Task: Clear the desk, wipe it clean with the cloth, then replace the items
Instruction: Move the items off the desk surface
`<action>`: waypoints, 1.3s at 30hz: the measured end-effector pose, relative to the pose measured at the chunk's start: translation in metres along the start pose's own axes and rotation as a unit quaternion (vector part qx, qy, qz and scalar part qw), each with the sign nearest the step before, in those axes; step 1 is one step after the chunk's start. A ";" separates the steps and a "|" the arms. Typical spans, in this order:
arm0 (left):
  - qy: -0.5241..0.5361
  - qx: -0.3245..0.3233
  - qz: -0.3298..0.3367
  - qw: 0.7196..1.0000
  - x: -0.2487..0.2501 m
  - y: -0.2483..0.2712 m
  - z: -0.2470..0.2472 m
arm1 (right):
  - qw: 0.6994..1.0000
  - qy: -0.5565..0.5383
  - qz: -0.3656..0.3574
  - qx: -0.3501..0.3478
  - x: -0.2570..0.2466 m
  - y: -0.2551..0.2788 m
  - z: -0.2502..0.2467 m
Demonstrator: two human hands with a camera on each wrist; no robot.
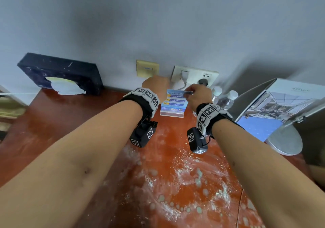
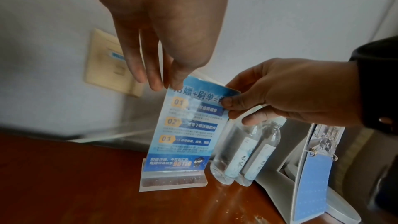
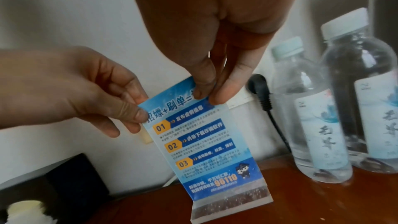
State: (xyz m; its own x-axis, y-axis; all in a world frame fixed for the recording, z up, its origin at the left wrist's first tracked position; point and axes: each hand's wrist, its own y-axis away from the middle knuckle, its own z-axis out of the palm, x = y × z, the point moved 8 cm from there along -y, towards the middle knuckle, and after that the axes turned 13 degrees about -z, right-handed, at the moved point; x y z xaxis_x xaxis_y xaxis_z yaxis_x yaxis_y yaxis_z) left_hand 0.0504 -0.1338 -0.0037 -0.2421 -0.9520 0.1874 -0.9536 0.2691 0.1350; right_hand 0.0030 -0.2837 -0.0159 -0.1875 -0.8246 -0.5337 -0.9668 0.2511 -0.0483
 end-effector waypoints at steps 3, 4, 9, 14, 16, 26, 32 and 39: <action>-0.012 0.013 0.003 1.000 -0.047 0.016 -0.015 | 0.999 0.004 -0.027 -0.024 -0.048 0.007 0.017; -0.019 0.017 0.002 1.000 -0.058 0.018 -0.020 | 0.999 0.005 -0.032 -0.025 -0.060 0.007 0.020; -0.040 0.040 -0.055 0.997 -0.191 0.043 -0.052 | 0.995 -0.028 -0.079 -0.056 -0.174 0.011 0.093; -0.043 0.051 -0.119 0.991 -0.331 0.064 -0.078 | 0.984 -0.047 -0.144 -0.090 -0.296 0.015 0.175; -0.042 0.061 -0.130 0.989 -0.377 0.068 -0.088 | 0.982 -0.060 -0.153 -0.090 -0.333 0.013 0.202; -0.050 0.056 -0.145 0.987 -0.485 0.043 -0.092 | 0.985 -0.043 -0.128 -0.110 -0.407 -0.014 0.288; -0.031 0.043 -0.135 0.989 -0.503 0.011 -0.083 | 0.987 -0.041 -0.120 -0.100 -0.412 -0.034 0.302; -0.027 0.045 -0.118 0.992 -0.506 -0.015 -0.085 | 0.989 -0.026 -0.124 -0.076 -0.414 -0.055 0.303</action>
State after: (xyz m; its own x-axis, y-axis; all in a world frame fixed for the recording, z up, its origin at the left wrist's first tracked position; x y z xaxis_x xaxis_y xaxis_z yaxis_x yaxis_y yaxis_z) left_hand 0.2020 0.3565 -0.0182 -0.0164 -0.9940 0.1081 -0.9965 0.0251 0.0803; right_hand 0.1859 0.1971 -0.0481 0.0639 -0.8234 -0.5638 -0.9976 -0.0379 -0.0577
